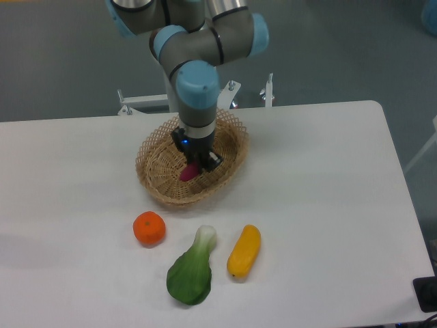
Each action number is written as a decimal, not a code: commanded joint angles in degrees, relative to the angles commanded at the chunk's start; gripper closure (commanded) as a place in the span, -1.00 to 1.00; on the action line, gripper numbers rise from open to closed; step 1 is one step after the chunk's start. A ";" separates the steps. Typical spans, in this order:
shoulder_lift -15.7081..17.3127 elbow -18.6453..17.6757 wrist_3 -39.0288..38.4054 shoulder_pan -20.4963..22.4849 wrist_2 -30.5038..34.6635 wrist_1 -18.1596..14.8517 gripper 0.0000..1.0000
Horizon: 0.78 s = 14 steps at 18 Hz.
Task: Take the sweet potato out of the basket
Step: 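Lift the sweet potato out of the basket and carry it aside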
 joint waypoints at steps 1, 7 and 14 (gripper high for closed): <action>0.00 0.88 0.17 1.84 -0.09 -0.36 0.88; -0.52 5.63 3.06 10.90 -0.70 -0.27 0.88; -4.30 10.55 14.05 20.04 -1.93 -0.36 0.86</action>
